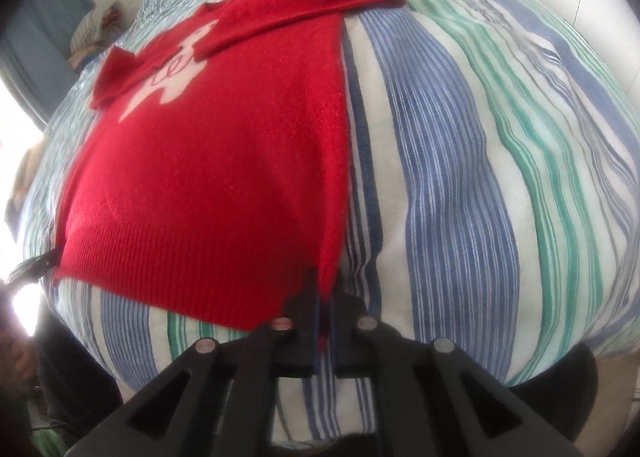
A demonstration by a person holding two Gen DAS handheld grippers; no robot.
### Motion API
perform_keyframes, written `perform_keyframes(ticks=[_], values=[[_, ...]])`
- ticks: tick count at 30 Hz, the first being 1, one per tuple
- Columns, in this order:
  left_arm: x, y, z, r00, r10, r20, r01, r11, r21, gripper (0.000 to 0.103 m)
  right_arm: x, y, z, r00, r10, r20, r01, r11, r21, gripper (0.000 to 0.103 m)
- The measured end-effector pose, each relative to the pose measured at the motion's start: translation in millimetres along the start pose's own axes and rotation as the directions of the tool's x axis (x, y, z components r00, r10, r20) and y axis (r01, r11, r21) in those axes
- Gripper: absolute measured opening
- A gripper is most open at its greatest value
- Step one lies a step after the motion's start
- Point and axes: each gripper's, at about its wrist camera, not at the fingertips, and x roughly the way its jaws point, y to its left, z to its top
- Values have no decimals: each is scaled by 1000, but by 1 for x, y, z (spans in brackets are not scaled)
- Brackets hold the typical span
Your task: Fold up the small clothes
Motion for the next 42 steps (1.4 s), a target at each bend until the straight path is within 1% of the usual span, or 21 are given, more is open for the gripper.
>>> perform_keyframes(ticks=[9,12,15,16,17,18,19,20,24,25,27,29,31,32,33,35,36,37,39,40,42], values=[[2,-10,0,998,56,29,-57,998,27,4,-3,4,-4,999,-18,28,18,1000,0,3],[0,-12,-2,996,79,42,-80,996,37,7,-4,5,-3,999,-20,32,21,1000,-3,5],[-2,-15,-2,994,99,54,-101,994,46,18,-7,5,-5,999,-16,42,16,1000,-3,7],[-3,-15,-2,993,101,58,-104,994,44,26,-8,5,-6,999,-15,46,15,1000,-4,9],[-3,-15,-2,993,106,61,-108,993,41,39,-9,6,-6,999,-17,48,17,1000,-7,11],[-4,-15,-3,992,111,64,-114,993,36,49,-9,6,-7,999,-22,50,22,1000,-11,11],[-5,-14,-4,990,123,68,-125,992,30,68,-10,7,-8,998,-26,51,26,1000,-14,13],[-6,-13,-4,989,131,70,-133,991,23,80,-11,7,-8,998,-29,52,30,999,-16,15],[-7,-11,-8,989,133,57,-135,991,26,82,-15,7,-10,998,-33,53,34,999,-18,20],[-9,-10,-9,989,137,50,-139,990,33,83,-16,7,-11,998,-33,53,34,999,-20,22],[-14,-7,-13,987,154,36,-155,987,46,88,-20,6,-14,999,-30,32,31,999,-29,30],[-21,0,-20,984,179,22,-180,982,49,93,-29,3,-19,999,-38,-1,38,998,-54,45],[-27,13,-26,973,231,2,-231,972,33,94,-45,-5,-22,995,-95,-19,93,991,-98,49],[-30,21,-28,966,258,-6,-257,966,15,94,-55,-9,-21,989,-144,-13,142,982,-128,49],[-34,31,-28,962,272,-12,-273,962,-16,94,-67,-14,-16,980,-198,16,198,966,-166,49],[-43,50,-25,965,262,-18,-262,959,-107,94,-92,-12,2,948,-286,138,314,911,-269,51],[-47,60,-22,970,241,-13,-240,957,-161,94,-101,-6,14,931,-305,202,357,877,-321,53],[-52,68,-18,976,220,-1,-215,954,-210,94,-107,4,29,920,-295,257,376,849,-371,54],[-62,75,-13,978,207,30,-192,944,-270,94,-109,30,57,922,-195,335,346,805,-482,54],[-66,76,-11,975,216,44,-196,939,-281,94,-104,47,70,930,-126,345,308,780,-544,54],[-75,74,-10,969,239,64,-211,934,-289,94,-80,78,97,955,-6,298,209,728,-653,54]])
